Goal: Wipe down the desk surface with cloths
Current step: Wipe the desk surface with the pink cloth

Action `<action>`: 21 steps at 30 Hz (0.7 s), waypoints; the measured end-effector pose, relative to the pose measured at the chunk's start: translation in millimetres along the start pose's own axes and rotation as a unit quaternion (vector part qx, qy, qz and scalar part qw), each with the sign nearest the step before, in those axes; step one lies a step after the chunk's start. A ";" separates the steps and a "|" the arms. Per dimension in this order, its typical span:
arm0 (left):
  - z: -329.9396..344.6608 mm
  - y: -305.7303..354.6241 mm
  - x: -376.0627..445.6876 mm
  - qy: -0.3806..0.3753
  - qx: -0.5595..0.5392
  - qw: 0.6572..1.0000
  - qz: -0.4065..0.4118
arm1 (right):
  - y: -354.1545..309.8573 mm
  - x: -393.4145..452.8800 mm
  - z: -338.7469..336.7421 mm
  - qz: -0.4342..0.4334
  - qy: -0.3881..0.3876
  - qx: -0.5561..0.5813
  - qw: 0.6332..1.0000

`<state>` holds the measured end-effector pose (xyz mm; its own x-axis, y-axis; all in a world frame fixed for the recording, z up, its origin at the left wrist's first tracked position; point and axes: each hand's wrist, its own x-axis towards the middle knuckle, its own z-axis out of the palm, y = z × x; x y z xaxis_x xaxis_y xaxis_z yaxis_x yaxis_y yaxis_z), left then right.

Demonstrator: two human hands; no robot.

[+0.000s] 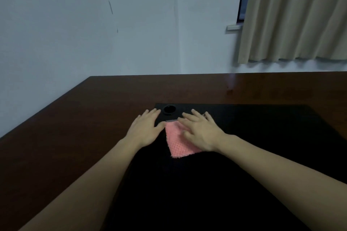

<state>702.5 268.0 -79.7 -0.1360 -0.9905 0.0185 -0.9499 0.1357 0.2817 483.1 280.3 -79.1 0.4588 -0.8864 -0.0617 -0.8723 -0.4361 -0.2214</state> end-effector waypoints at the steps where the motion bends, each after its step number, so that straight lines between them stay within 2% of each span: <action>1: -0.6 -7.9 -1.0 0.001 -0.006 1.000 -0.015 | -11.3 6.0 5.2 -0.001 -0.021 0.003 1.000; 4: 1.7 -18.2 -1.1 0.013 -0.028 0.999 -0.025 | -26.0 19.6 22.5 0.004 -0.066 -0.038 0.997; 7: 5.5 -15.7 4.5 0.015 -0.041 0.999 -0.013 | -8.0 39.1 19.6 0.010 -0.055 -0.064 0.996; 14: 16.9 7.1 14.8 -0.005 -0.047 0.999 0.015 | 51.3 92.2 2.4 0.089 -0.041 -0.067 0.993; 17: 22.4 9.1 13.9 -0.007 -0.056 0.998 0.008 | 45.5 83.1 4.6 0.081 -0.045 -0.069 0.993; 21: 27.0 14.2 12.5 0.008 -0.062 0.998 0.006 | 25.8 28.0 12.5 0.023 -0.057 -0.077 0.995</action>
<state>679.7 258.0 -101.3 -0.1421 -0.9891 0.0374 -0.9061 0.1452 0.3973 475.6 246.2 -98.7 0.4269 -0.8863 -0.1797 -0.9041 -0.4223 -0.0650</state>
